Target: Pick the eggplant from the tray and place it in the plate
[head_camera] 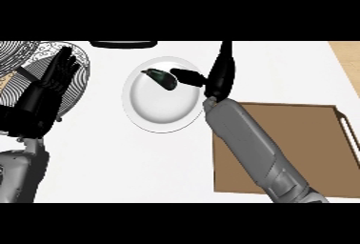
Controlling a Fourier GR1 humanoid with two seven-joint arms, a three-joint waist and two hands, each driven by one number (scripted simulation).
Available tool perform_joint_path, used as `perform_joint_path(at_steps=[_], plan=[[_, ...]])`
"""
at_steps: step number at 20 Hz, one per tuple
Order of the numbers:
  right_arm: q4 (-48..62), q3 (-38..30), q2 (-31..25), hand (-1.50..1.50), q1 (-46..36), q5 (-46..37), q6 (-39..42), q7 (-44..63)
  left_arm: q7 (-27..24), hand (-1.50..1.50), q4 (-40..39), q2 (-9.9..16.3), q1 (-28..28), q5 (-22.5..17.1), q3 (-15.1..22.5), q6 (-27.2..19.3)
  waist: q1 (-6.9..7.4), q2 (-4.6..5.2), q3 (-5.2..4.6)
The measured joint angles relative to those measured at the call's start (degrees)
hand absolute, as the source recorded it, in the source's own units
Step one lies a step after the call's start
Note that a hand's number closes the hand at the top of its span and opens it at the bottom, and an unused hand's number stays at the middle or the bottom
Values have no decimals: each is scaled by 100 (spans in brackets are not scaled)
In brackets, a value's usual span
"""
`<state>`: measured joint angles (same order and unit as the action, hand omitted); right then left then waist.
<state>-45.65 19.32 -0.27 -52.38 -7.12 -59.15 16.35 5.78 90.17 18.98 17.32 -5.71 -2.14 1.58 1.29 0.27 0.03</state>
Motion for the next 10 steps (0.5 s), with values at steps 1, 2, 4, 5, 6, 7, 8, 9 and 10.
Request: perform_joint_path(at_steps=[1, 2, 4, 5, 6, 7, 8, 9, 10], plan=[[-204, -18, -71, -150, 194, 13, 29, -85, -12, 0, 29, -13, -72, 15, -9, -6, -36, -10, 0], [-427, -22, -138, -150, 375, 16, 78, -137, -19, 0, 33, 18, -113, -15, -66, 39, -66, -18, 0], [-867, 13, -263, -150, 823, 10, 184, -274, -33, 0, 36, -6, -168, 12, -81, 50, -113, -31, -2], [-1118, 94, -329, -150, 1026, -54, 228, -212, 9, 0, 35, -18, -107, 41, -97, 12, -139, -38, -2], [-1320, 87, -446, -150, 1201, -66, 315, -205, 48, 0, 132, -33, -158, 49, -98, 5, -144, -41, -2], [-1564, 149, -519, -150, 1456, -109, 349, -212, 51, 0, 168, -69, -207, 96, -68, -18, -159, -46, -3], [-1815, 164, -640, -150, 1634, -147, 428, -159, 51, 0, 169, -61, -215, 79, -99, 18, -166, -46, -3], [-2080, 206, -751, -150, 1807, -233, 474, -35, 40, 0, 159, -51, -206, 75, -147, 29, -175, -49, -4], [-2327, 238, -850, -150, 1985, -285, 552, 36, 52, 0, 120, -37, -151, 74, -193, 41, -181, -49, -4]])
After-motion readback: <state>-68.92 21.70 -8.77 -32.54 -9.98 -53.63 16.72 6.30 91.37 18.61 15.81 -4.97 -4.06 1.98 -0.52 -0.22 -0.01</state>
